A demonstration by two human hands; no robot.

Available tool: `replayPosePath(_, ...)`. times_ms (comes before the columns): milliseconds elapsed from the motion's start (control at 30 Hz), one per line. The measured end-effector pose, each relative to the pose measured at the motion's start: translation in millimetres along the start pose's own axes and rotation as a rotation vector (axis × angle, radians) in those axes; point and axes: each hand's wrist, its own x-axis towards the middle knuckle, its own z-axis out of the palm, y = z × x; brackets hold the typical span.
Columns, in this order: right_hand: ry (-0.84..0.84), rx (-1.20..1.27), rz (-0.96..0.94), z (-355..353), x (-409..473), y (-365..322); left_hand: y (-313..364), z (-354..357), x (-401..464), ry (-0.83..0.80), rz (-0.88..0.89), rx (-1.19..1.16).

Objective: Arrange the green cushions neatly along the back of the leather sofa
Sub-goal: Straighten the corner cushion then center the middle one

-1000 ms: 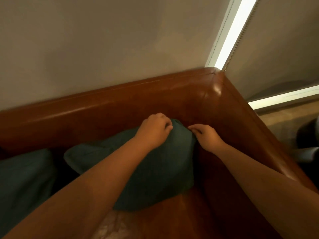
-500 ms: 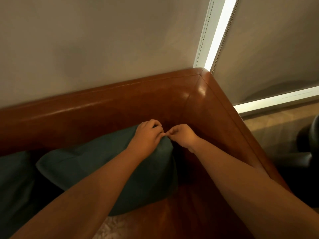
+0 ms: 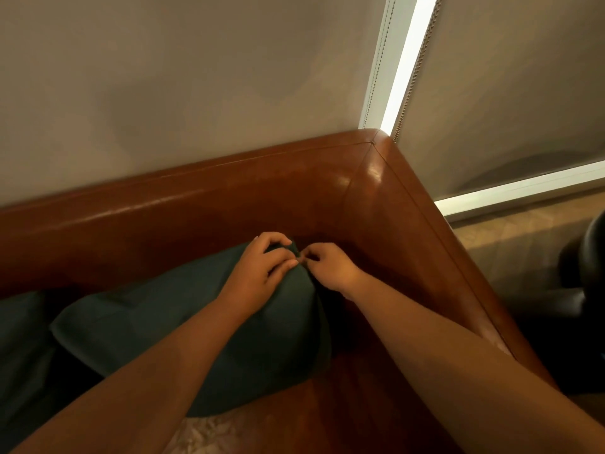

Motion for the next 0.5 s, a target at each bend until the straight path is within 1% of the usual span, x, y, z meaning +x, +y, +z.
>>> replayPosePath(67,0.115,0.104,-0.007,-11.2,3.4,1.9,1.6,-2.0,-3.0,-0.008,-0.018,-0.028)
replayPosePath(133,0.163,0.243,0.026,-27.9,10.2,2.1,2.9,0.2,-7.1,-0.05,-0.012,-0.049)
replayPosePath(200,0.099,0.397,0.137,-44.1,15.4,1.9,7.6,5.6,-9.6,-0.06,-0.014,-0.062)
replayPosePath(267,0.029,0.527,0.252,-50.5,15.9,3.2,17.9,9.7,-3.8,-0.012,-0.073,-0.102)
replayPosePath(300,0.023,0.558,0.262,-49.7,14.6,4.5,23.3,11.4,2.4,0.023,-0.102,-0.097)
replayPosePath(367,0.031,0.659,0.214,-45.7,9.9,5.1,33.6,13.8,19.2,0.05,-0.169,-0.003)
replayPosePath(400,0.037,0.764,0.166,-45.4,7.3,3.0,37.7,14.3,28.3,0.025,-0.217,0.074)
replayPosePath(500,0.063,1.071,0.002,-54.6,2.3,-20.0,40.2,20.7,45.1,-0.13,-0.291,0.294)
